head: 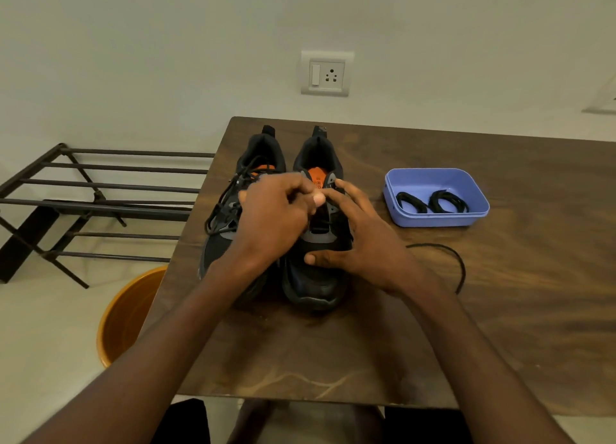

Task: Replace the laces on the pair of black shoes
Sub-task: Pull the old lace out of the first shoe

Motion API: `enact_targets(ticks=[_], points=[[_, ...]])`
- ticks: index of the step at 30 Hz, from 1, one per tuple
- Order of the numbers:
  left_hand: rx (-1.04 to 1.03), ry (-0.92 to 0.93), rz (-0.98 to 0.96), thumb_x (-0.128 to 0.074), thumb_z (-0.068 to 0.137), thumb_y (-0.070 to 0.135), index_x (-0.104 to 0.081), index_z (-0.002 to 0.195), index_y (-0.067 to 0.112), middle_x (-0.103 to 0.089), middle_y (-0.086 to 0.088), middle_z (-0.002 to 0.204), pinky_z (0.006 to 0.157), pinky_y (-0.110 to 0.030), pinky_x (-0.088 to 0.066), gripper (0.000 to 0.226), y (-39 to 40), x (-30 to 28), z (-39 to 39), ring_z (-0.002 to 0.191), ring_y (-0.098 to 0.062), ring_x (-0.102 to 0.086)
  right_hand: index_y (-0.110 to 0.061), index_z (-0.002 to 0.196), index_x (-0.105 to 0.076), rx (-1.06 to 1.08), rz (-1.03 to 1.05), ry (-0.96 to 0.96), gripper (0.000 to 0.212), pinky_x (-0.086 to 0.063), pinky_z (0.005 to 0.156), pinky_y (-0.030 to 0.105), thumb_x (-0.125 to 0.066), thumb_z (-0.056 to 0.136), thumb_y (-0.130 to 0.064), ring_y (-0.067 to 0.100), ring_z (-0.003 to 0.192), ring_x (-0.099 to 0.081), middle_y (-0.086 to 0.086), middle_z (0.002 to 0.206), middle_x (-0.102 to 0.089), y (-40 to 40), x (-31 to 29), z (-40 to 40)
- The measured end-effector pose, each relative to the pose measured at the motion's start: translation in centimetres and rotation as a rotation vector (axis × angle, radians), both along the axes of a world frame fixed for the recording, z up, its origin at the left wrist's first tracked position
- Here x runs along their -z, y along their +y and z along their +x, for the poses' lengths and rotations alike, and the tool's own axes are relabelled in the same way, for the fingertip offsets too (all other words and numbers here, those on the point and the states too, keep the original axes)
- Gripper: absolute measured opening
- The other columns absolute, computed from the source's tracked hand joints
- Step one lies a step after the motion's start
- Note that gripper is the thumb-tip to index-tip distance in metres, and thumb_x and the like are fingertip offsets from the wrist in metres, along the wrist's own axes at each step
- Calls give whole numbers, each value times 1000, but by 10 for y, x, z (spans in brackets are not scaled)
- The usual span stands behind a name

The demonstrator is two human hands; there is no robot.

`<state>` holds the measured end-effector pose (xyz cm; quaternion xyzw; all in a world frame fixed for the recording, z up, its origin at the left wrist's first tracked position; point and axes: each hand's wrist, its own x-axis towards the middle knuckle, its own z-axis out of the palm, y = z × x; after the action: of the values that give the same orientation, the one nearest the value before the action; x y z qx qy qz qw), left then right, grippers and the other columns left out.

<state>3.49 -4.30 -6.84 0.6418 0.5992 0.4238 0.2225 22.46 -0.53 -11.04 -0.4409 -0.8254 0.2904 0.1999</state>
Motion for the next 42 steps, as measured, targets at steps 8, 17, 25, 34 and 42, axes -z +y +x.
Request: enact_targets(ticks=[8, 17, 25, 34, 42], points=[[112, 456, 48, -72, 94, 26, -66, 105, 23, -52, 13, 92, 73, -25, -49, 12, 4, 0, 2, 79, -6, -54, -55, 154, -22, -7, 27, 26, 111, -45, 113, 51, -77, 61, -78, 11, 151, -29, -23, 168, -5, 3, 2, 1], [1, -525, 71, -51, 107, 12, -62, 100, 10, -74, -7, 90, 61, -23, -51, 13, -1, -23, 4, 70, -19, -62, -54, 153, -26, 10, -25, 30, 112, -43, 115, 53, -78, 57, -79, 14, 151, -29, -27, 166, -6, 5, 1, 0], [121, 436, 74, -75, 92, 27, -67, 114, 24, -51, 7, 111, 87, -19, -46, 24, 10, 8, -11, 95, -2, -46, -52, 155, -23, 6, 11, 14, 113, -43, 114, 53, -72, 58, -83, 11, 151, -28, -23, 168, -6, 5, 2, 0], [-84, 199, 210, -60, 100, 19, -68, 95, 22, -60, 10, 94, 86, -44, -53, 10, 4, -13, -5, 96, -16, -61, -54, 154, -23, 8, -10, 0, 112, -42, 115, 55, -76, 59, -80, 12, 151, -27, -26, 167, -4, 3, 0, -1], [72, 90, 126, -53, 106, 28, -59, 108, 23, -61, 9, 86, 66, -18, -49, 8, -1, -16, -14, 77, -7, -59, -60, 150, -28, 22, -9, 41, 106, -41, 115, 55, -77, 58, -78, 9, 151, -28, -29, 165, -7, 2, 0, 0]])
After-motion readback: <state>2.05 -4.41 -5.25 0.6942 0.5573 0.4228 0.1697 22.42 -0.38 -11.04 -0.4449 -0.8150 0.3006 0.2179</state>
